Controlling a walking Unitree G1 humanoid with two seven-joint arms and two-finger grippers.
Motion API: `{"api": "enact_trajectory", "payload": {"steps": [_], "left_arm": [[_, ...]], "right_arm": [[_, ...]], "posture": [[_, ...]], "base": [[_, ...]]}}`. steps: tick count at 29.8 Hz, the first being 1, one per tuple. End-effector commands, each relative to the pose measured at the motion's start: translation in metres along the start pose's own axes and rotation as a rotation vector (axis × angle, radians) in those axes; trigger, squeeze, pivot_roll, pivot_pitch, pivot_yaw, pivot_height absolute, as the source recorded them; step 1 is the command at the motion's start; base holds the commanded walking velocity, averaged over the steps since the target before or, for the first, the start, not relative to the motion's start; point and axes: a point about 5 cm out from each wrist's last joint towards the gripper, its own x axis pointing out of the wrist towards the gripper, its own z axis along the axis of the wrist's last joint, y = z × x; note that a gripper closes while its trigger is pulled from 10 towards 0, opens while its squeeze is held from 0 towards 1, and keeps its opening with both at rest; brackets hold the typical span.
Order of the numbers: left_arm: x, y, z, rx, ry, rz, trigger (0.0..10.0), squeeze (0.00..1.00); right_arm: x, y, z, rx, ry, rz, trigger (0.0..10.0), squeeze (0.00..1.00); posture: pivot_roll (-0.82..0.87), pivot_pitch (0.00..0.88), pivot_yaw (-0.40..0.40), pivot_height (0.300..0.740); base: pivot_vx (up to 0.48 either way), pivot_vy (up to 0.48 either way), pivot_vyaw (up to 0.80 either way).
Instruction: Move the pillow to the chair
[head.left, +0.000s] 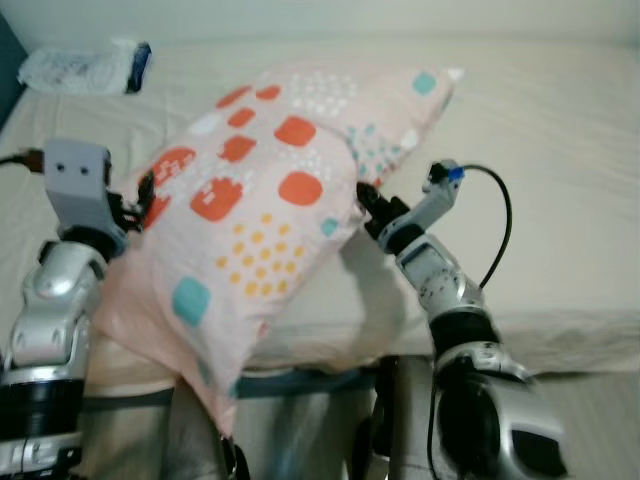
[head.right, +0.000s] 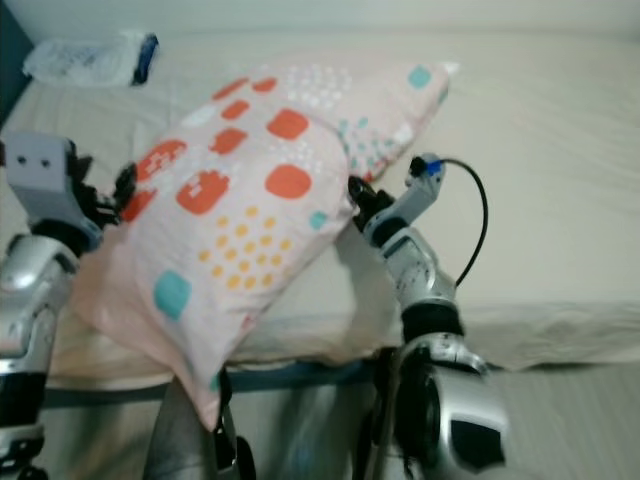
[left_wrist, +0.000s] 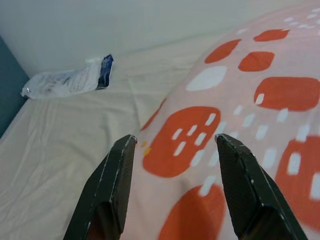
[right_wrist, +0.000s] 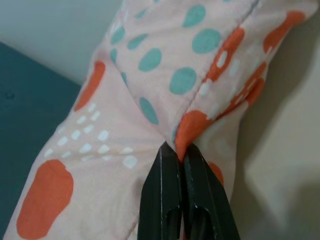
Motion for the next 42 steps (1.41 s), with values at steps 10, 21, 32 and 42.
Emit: {"api": "enact_trajectory", "payload": {"steps": [10,21,32,42], "left_arm": [[-0.004,0.0,-0.005,0.007,0.019,0.001,10.0,0.0],[-0.005,-0.001,-0.006,0.004,0.022,-0.005,10.0,0.0],[-0.001,-0.008,-0.006,-0.004,0.018,-0.023,10.0,0.0],[-0.002,-0.01,-0.009,-0.01,0.038,-0.036,10.0,0.0]], "right_arm": [[-0.058,0.047,-0.006,-0.022,-0.033,0.032,0.0,0.0],[-0.118,0.053,-0.013,-0.065,0.035,-0.041,0.0,0.0],[-0.116,0.05,-0.007,-0.164,0.082,-0.13,10.0,1.0],[-0.114,0.054,0.009,-0.258,0.08,-0.159,10.0,0.0]], "posture": [[0.12,0.274,-0.036,0.536],[0.12,0.263,-0.026,0.536],[0.11,0.238,-0.019,0.536],[0.11,0.228,-0.018,0.536]], "base": [[0.0,0.0,0.0],[0.0,0.0,0.0],[0.0,0.0,0.0],[0.0,0.0,0.0]]}}
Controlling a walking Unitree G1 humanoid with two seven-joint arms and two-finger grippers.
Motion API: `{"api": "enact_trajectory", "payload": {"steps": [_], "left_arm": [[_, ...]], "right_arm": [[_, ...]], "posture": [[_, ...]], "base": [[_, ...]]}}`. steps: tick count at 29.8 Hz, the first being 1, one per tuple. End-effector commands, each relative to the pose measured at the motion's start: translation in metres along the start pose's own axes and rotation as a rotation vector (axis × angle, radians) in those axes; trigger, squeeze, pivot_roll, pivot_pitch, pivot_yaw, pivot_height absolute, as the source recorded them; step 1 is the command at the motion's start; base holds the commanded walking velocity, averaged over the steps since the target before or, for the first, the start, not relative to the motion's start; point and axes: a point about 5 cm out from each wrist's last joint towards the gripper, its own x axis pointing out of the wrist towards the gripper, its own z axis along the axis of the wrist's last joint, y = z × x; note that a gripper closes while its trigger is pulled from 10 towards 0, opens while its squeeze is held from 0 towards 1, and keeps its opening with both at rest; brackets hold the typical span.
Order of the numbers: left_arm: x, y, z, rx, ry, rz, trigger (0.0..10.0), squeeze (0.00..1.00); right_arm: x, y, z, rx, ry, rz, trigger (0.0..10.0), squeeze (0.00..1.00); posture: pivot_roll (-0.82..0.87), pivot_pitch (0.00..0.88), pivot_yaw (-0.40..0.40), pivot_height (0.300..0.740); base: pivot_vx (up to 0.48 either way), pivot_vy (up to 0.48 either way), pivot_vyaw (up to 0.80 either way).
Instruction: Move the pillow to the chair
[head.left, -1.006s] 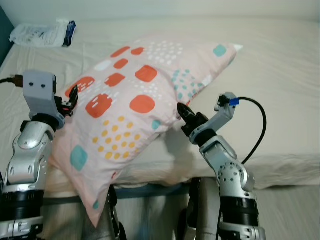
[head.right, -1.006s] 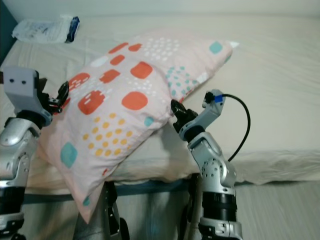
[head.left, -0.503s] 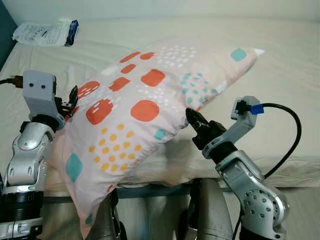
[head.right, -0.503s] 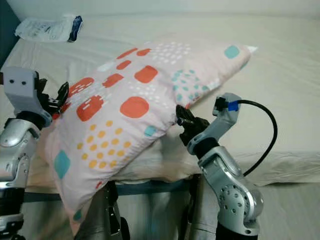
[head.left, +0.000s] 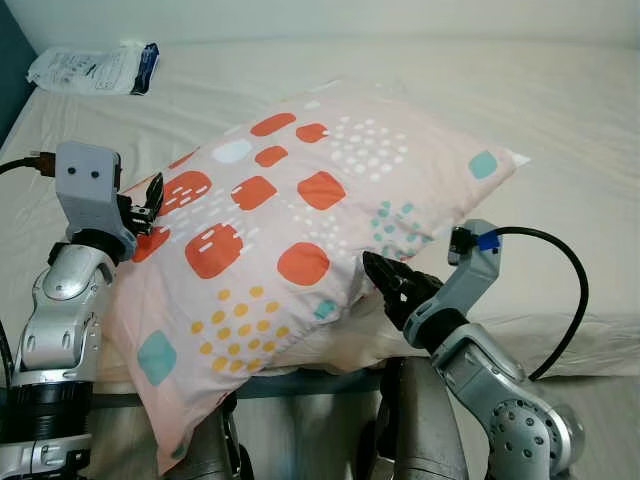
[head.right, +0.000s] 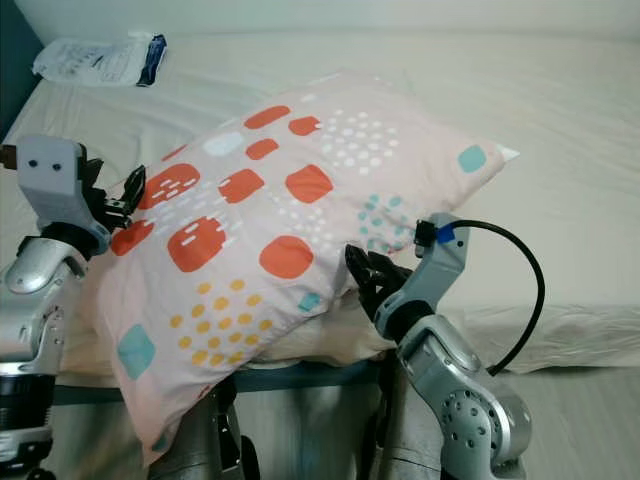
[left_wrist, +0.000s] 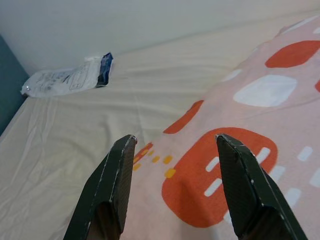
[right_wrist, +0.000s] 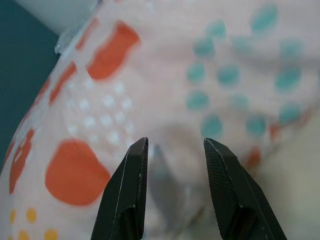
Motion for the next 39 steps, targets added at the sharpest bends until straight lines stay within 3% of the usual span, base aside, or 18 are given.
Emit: {"api": "enact_trajectory", "payload": {"steps": [1,3,6,7,8,9,13,15,19,20,23,24,30,32,39], "left_arm": [[-0.002,-0.002,-0.008,-0.01,0.037,-0.009,10.0,0.0],[-0.002,-0.001,-0.01,-0.011,0.049,-0.004,10.0,0.0],[-0.002,0.002,-0.016,-0.009,0.095,0.023,10.0,0.0],[-0.002,0.002,-0.016,-0.009,0.095,0.023,10.0,0.0],[-0.002,0.005,-0.024,-0.004,0.143,0.047,10.0,0.0],[-0.002,0.005,-0.024,-0.004,0.143,0.047,10.0,0.0],[-0.003,0.01,-0.037,-0.022,0.224,0.096,10.0,0.0],[-0.004,0.01,-0.043,-0.033,0.259,0.093,10.0,0.0],[-0.004,0.008,-0.047,-0.047,0.275,0.08,10.0,0.0],[-0.003,0.008,-0.047,-0.058,0.275,0.087,10.0,0.0],[-0.003,0.009,-0.048,-0.068,0.277,0.096,10.0,0.0],[-0.003,0.012,-0.048,-0.07,0.277,0.108,10.0,0.0],[-0.004,0.022,-0.048,-0.081,0.278,0.152,10.0,0.0],[-0.005,0.024,-0.047,-0.089,0.274,0.156,10.0,0.0],[-0.006,0.023,-0.047,-0.091,0.272,0.15,10.0,0.0]], "right_arm": [[-0.003,-0.002,0.012,-0.023,-0.06,-0.028,10.0,0.0],[-0.001,-0.004,0.024,-0.031,-0.105,-0.03,10.0,0.0],[0.009,-0.013,0.072,-0.083,-0.231,-0.035,10.0,0.0],[0.009,-0.013,0.072,-0.083,-0.231,-0.035,10.0,0.0],[0.018,-0.022,0.104,-0.177,-0.283,-0.07,10.0,0.0],[0.018,-0.022,0.104,-0.177,-0.283,-0.07,10.0,0.0],[0.037,-0.047,0.13,-0.339,-0.291,-0.188,10.0,0.0],[0.048,-0.06,0.129,-0.405,-0.264,-0.207,10.0,0.0],[0.063,-0.074,0.121,-0.438,-0.226,-0.208,10.0,0.0],[0.069,-0.082,0.116,-0.437,-0.204,-0.21,10.0,0.42],[0.075,-0.091,0.111,-0.412,-0.178,-0.216,10.0,0.42],[0.08,-0.098,0.106,-0.371,-0.151,-0.189,10.0,1.0],[0.088,-0.117,0.1,-0.266,-0.144,-0.162,10.0,1.0],[0.094,-0.124,0.096,-0.163,-0.133,-0.186,10.0,1.0],[0.095,-0.126,0.094,-0.168,-0.121,-0.209,10.0,1.0]], "posture": [[0.11,0.228,-0.018,0.536],[0.1,0.229,-0.019,0.536],[0.1,0.229,-0.02,0.536],[0.1,0.229,-0.02,0.536],[0.09,0.23,-0.02,0.536],[0.09,0.23,-0.02,0.536],[0.08,0.229,-0.015,0.536],[0.08,0.228,-0.013,0.536],[0.08,0.227,-0.004,0.536],[0.08,0.229,-0.004,0.536],[0.08,0.231,-0.007,0.536],[0.08,0.231,-0.008,0.536],[0.08,0.238,-0.007,0.536],[0.08,0.244,-0.009,0.536],[0.08,0.245,-0.009,0.536]], "base": [[0.0,0.0,0.0],[0.0,0.0,0.0],[0.0,0.0,0.0],[0.0,0.0,0.0],[0.0,0.0,0.0],[0.0,0.0,0.0],[0.0,0.0,0.0],[0.0,0.0,0.0],[0.0,0.0,0.0],[0.0,0.0,0.0],[0.0,0.0,0.0],[0.0,0.0,0.0],[0.0,0.0,0.0],[0.0,0.0,0.0],[0.0,0.0,0.0]]}}
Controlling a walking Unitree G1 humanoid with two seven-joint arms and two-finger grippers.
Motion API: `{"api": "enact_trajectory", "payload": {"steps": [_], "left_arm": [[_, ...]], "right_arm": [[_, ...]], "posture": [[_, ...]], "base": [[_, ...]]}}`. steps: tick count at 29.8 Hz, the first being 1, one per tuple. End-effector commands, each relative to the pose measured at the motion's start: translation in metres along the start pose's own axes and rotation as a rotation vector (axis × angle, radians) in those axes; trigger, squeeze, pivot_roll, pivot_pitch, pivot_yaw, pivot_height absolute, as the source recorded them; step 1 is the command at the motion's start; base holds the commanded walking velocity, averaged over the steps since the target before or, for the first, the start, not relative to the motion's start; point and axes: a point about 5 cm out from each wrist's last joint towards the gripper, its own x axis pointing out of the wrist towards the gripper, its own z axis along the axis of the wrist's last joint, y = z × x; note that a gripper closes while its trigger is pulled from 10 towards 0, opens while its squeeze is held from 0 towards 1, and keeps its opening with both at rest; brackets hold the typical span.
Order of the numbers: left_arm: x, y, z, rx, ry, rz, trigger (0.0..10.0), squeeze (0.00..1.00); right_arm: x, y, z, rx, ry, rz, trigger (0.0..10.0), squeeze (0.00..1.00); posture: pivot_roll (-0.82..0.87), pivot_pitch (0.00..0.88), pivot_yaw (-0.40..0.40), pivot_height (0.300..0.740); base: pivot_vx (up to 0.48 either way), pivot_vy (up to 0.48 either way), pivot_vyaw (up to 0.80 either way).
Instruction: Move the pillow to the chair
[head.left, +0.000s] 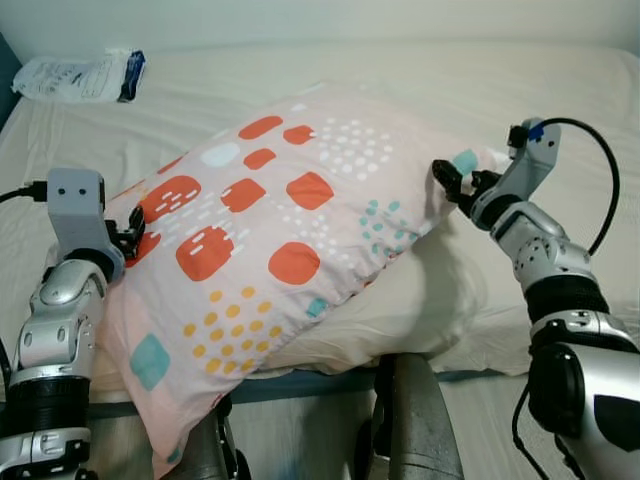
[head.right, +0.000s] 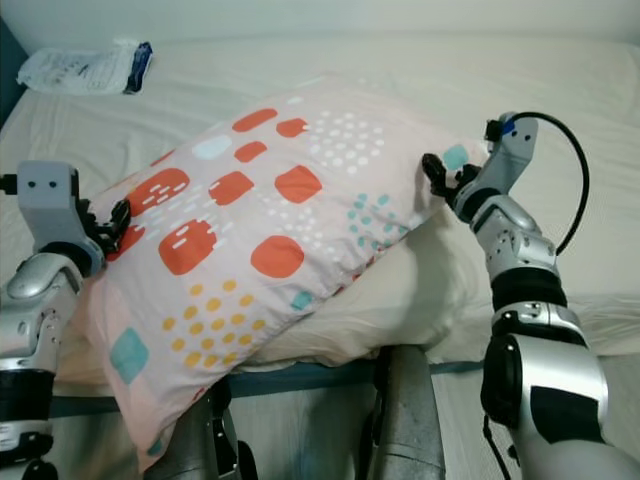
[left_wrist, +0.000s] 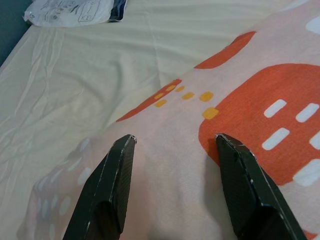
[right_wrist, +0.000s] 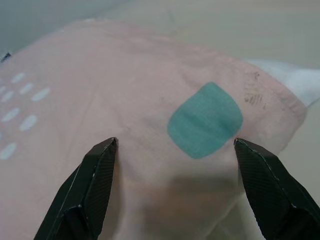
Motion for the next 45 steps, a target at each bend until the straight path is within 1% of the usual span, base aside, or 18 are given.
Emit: {"api": "enact_trajectory", "payload": {"steps": [1,7,8,9,10,11,12,13,16,21,28,31,33,34,36,40,43,45], "left_arm": [[-0.002,0.003,-0.007,-0.013,0.03,0.007,10.0,0.0],[-0.002,0.002,-0.008,-0.012,0.03,0.007,10.0,0.0],[-0.001,0.001,-0.008,-0.011,0.029,0.006,10.0,0.0],[-0.001,0.001,-0.008,-0.011,0.029,0.006,10.0,0.0],[-0.001,-0.001,-0.009,-0.012,0.028,0.006,10.0,0.0],[-0.001,-0.001,-0.009,-0.012,0.028,0.006,10.0,0.0],[-0.001,-0.003,-0.008,-0.013,0.026,0.004,10.0,0.0],[-0.001,-0.003,-0.008,-0.013,0.026,0.004,10.0,0.0],[-0.002,-0.001,-0.007,-0.011,0.021,0.005,10.0,0.0],[-0.002,0.001,-0.007,-0.008,0.021,0.012,10.0,0.0],[-0.003,-0.001,-0.007,-0.009,0.019,0.014,10.0,0.0],[-0.004,-0.001,-0.007,-0.007,0.016,0.016,10.0,0.0],[-0.005,0.002,-0.005,-0.003,0.011,0.025,10.0,0.0],[-0.005,0.002,-0.005,-0.003,0.011,0.025,10.0,0.0],[-0.005,0.004,-0.005,0.001,0.011,0.032,10.0,0.0],[-0.005,0.003,-0.006,0.001,0.011,0.034,10.0,0.0],[-0.005,0.0,-0.006,0.003,0.008,0.029,10.0,0.0],[-0.005,0.0,-0.006,0.005,0.007,0.027,10.0,0.0]], "right_arm": [[0.0,-0.006,-0.001,0.008,-0.003,-0.032,10.0,1.0],[-0.001,-0.009,-0.003,0.024,-0.005,-0.066,10.0,1.0],[-0.001,-0.013,-0.008,0.053,0.011,-0.109,10.0,0.0],[-0.001,-0.013,-0.008,0.053,0.011,-0.109,10.0,0.0],[-0.001,-0.015,-0.012,0.112,0.009,-0.135,10.0,0.0],[-0.001,-0.015,-0.012,0.112,0.009,-0.135,10.0,0.0],[-0.001,-0.016,-0.012,0.193,-0.009,-0.152,10.0,0.0],[-0.001,-0.016,-0.012,0.193,-0.009,-0.152,10.0,0.0],[-0.005,-0.029,0.0,0.376,-0.154,-0.247,10.0,0.0],[-0.014,-0.049,0.005,0.458,-0.239,-0.362,10.0,0.0],[-0.015,-0.049,-0.002,0.479,-0.23,-0.364,10.0,0.0],[-0.012,-0.042,-0.007,0.47,-0.197,-0.322,10.0,0.0],[-0.003,-0.02,-0.024,0.371,-0.081,-0.18,10.0,0.0],[-0.003,-0.02,-0.024,0.371,-0.081,-0.18,10.0,0.0],[0.002,-0.001,-0.04,0.271,0.015,-0.07,10.0,0.0],[0.004,0.016,-0.058,0.175,0.096,0.024,10.0,0.0],[0.004,0.04,-0.085,0.05,0.203,0.149,10.0,0.0],[0.003,0.043,-0.089,0.032,0.217,0.166,10.0,0.0]], "posture": [[0.08,0.245,-0.009,0.536],[0.08,0.247,-0.005,0.536],[0.07,0.248,-0.006,0.536],[0.07,0.248,-0.006,0.536],[0.07,0.248,-0.008,0.536],[0.07,0.248,-0.008,0.536],[0.07,0.249,-0.011,0.536],[0.07,0.249,-0.011,0.536],[0.08,0.25,-0.01,0.536],[0.08,0.254,-0.01,0.536],[0.09,0.259,-0.019,0.536],[0.09,0.259,-0.021,0.536],[0.09,0.255,-0.024,0.536],[0.09,0.255,-0.024,0.536],[0.09,0.255,-0.024,0.536],[0.09,0.251,-0.022,0.536],[0.09,0.247,-0.021,0.536],[0.09,0.247,-0.021,0.536]], "base": [[0.0,0.0,0.0],[0.0,0.0,0.0],[0.0,0.0,0.0],[0.0,0.0,0.0],[0.0,0.0,0.0],[0.0,0.0,0.0],[0.0,0.0,0.0],[0.0,0.0,0.0],[0.0,0.0,0.0],[0.0,0.0,0.0],[0.0,0.0,0.0],[0.0,0.0,0.0],[0.0,0.0,0.0],[0.0,0.0,0.0],[0.0,0.0,0.0],[0.0,0.0,0.0],[0.0,0.0,0.0],[0.0,0.0,0.0]]}}
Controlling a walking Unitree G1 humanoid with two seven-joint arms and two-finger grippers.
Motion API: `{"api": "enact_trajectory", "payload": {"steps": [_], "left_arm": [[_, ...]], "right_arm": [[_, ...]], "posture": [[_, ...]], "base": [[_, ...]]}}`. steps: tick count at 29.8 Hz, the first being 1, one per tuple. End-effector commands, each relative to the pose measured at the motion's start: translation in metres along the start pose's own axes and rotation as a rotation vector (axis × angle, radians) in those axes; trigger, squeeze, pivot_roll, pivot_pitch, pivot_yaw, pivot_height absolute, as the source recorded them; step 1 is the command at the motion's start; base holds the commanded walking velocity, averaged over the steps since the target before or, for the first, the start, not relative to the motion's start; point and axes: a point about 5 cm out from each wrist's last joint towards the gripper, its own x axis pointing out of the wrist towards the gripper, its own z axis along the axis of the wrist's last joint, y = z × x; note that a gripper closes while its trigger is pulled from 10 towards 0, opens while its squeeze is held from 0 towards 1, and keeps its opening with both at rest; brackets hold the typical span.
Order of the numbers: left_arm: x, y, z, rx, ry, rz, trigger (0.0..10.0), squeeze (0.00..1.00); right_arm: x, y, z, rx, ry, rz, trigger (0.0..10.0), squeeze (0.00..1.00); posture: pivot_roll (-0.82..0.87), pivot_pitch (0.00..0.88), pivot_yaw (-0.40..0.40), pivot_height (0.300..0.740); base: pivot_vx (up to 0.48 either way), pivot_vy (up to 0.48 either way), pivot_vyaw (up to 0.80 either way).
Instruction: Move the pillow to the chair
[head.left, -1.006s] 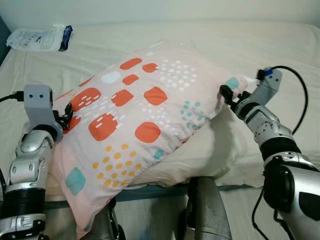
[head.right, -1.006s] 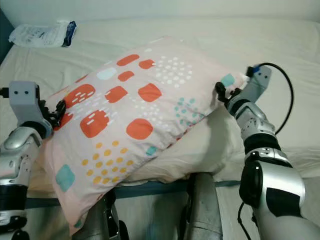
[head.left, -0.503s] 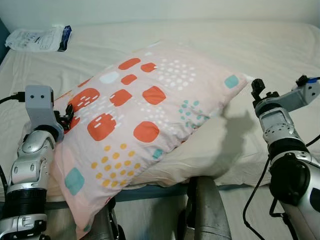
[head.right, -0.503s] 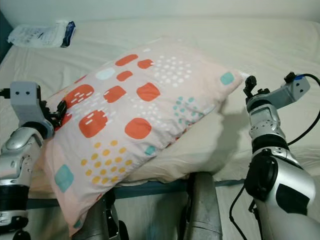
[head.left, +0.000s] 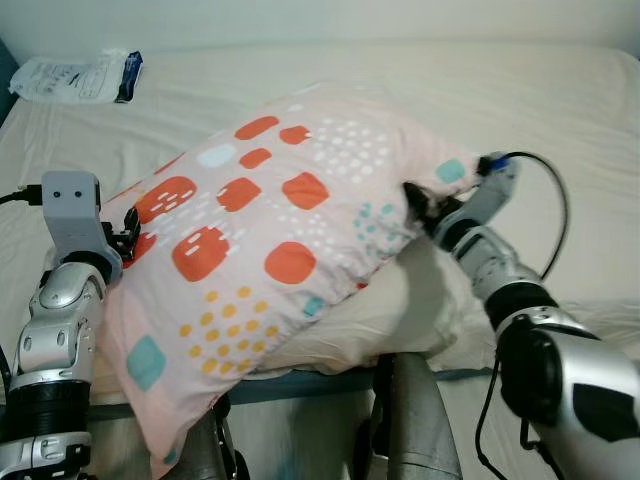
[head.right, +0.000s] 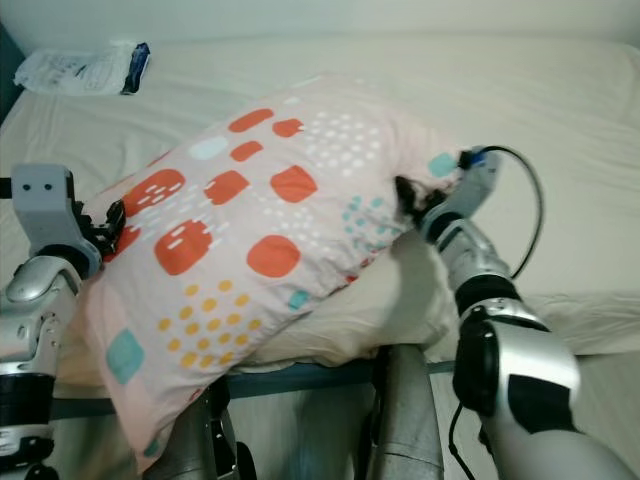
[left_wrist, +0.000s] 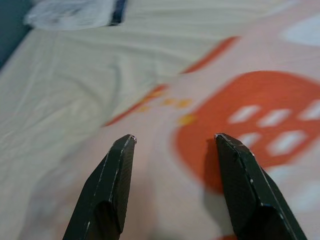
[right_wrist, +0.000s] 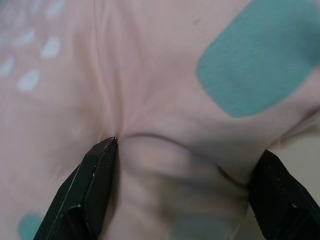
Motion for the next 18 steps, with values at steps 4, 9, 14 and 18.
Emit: {"api": "enact_trajectory", "payload": {"steps": [4,9,14,18], "left_arm": [[-0.003,0.0,-0.004,0.007,0.011,-0.001,10.0,0.0],[-0.005,0.008,-0.008,0.012,0.046,0.013,10.0,0.0],[-0.006,0.021,-0.016,-0.006,0.116,0.02,10.0,0.0],[-0.01,0.059,-0.035,-0.179,0.289,0.058,10.0,0.0]], "right_arm": [[-0.001,0.007,-0.028,-0.049,0.105,0.045,10.0,0.0],[-0.001,0.006,-0.028,-0.021,0.086,0.035,0.0,0.0],[-0.001,0.004,-0.024,-0.004,0.067,0.022,0.0,0.0],[-0.002,0.001,-0.019,0.012,0.047,0.013,0.0,0.0]], "posture": [[0.09,0.24,-0.023,0.536],[0.09,0.241,-0.022,0.536],[0.09,0.243,-0.022,0.536],[0.09,0.246,-0.02,0.536]], "base": [[0.0,0.0,0.0],[0.0,0.0,0.0],[0.0,0.0,0.0],[0.0,0.0,0.0]]}}
